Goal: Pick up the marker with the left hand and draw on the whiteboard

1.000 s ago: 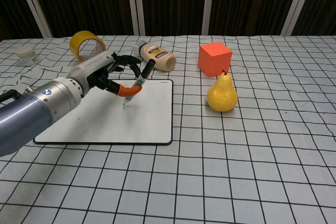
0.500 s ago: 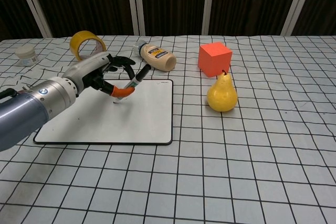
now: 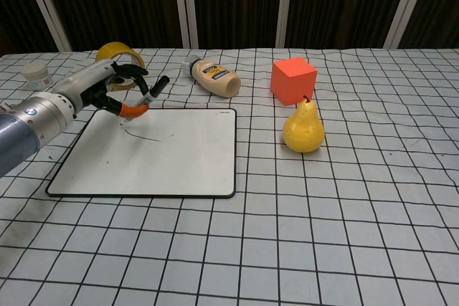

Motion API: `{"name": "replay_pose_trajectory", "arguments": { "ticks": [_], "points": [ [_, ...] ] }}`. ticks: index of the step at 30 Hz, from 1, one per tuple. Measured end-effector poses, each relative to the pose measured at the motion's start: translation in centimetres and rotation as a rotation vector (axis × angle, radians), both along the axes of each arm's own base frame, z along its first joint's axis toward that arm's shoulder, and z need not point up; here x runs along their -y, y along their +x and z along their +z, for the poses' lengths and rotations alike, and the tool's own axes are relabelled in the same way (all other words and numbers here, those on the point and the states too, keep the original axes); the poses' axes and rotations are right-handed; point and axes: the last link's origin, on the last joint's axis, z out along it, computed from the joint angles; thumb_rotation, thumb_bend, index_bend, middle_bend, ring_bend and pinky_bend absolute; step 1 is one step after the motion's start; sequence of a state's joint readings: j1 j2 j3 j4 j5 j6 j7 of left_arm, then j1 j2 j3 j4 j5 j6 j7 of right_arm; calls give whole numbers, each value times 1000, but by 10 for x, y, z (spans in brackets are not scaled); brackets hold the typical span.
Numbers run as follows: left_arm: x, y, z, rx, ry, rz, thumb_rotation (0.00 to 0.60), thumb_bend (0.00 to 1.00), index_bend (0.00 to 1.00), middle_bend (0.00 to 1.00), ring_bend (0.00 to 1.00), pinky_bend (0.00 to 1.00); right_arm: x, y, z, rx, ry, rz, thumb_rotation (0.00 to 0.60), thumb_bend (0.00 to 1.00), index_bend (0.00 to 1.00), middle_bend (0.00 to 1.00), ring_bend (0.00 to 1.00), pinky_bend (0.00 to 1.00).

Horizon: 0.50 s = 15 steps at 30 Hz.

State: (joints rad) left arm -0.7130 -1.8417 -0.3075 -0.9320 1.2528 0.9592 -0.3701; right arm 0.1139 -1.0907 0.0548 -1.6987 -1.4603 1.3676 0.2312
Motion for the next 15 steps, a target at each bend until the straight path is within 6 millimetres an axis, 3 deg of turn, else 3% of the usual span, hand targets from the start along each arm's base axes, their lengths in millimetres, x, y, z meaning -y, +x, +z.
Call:
{"name": "replay_pose_trajectory", "arguments": {
  "ticks": [8, 15],
  "points": [
    [-2, 10, 13, 71, 30, -22, 600, 541, 657, 105, 0, 56, 0, 1, 0, 2, 1, 1, 600, 325, 0, 0, 0, 0],
    [11, 36, -1, 104, -33, -71, 600, 540, 657, 105, 0, 56, -1, 1, 0, 3, 4, 1, 600, 325, 0, 0, 0, 0]
  ]
}}
